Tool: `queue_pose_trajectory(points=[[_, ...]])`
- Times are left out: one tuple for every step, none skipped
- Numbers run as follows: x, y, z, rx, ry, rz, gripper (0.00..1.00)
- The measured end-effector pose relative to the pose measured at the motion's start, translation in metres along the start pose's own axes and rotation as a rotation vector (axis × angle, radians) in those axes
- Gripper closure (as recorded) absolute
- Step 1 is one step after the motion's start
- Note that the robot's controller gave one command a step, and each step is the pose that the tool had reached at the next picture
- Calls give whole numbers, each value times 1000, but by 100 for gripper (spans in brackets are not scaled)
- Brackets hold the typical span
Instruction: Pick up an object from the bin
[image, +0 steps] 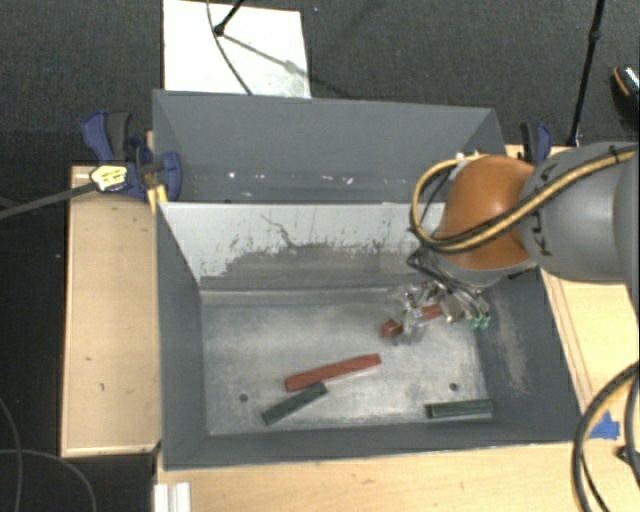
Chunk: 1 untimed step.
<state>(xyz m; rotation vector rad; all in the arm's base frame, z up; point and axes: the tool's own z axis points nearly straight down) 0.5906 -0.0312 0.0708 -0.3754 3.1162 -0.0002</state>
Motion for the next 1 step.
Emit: queue_pose_trajectory(points=[[12,30,-153,1,-7,-58,100]])
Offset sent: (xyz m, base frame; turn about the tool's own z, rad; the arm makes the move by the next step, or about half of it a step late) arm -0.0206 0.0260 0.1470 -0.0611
